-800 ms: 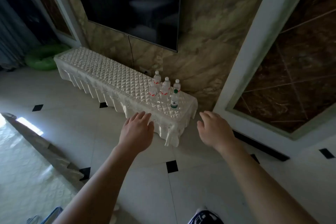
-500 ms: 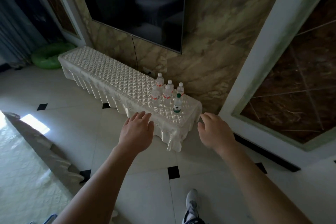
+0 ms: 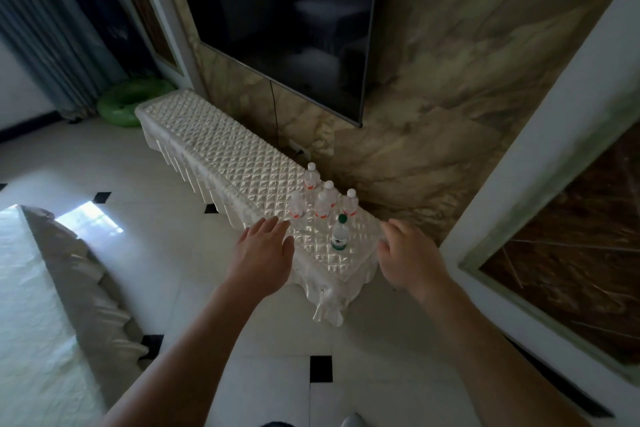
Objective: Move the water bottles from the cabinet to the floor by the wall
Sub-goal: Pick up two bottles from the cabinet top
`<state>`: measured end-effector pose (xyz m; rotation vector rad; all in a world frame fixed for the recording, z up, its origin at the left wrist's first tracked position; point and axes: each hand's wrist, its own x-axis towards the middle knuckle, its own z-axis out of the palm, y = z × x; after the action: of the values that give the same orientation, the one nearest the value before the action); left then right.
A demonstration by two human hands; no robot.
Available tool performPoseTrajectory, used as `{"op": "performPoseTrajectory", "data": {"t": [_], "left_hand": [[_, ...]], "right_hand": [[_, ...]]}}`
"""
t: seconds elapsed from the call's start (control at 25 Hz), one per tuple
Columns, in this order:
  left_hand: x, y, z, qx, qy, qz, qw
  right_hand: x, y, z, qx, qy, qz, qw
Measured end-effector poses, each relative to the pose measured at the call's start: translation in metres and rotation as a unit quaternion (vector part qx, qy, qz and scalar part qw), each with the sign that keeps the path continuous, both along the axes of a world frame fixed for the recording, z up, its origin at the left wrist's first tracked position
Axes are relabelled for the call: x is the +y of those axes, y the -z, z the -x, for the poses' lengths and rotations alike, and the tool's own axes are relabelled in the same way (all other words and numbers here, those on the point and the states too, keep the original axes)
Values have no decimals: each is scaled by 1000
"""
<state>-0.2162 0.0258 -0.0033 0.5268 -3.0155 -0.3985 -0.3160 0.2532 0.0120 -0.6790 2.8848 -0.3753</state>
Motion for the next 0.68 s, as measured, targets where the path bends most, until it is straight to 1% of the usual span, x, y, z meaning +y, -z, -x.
{"op": "performPoseTrajectory", "data": {"t": [0.32,0.68], "left_hand": [[-30,4,54,6,-21,-7,1000],[-126,30,148,0,5,-25,1000]], "right_hand": [[-35,7,64,-8,-39,-5,999],[-121,23,144,-39,-15,-7,999]]}}
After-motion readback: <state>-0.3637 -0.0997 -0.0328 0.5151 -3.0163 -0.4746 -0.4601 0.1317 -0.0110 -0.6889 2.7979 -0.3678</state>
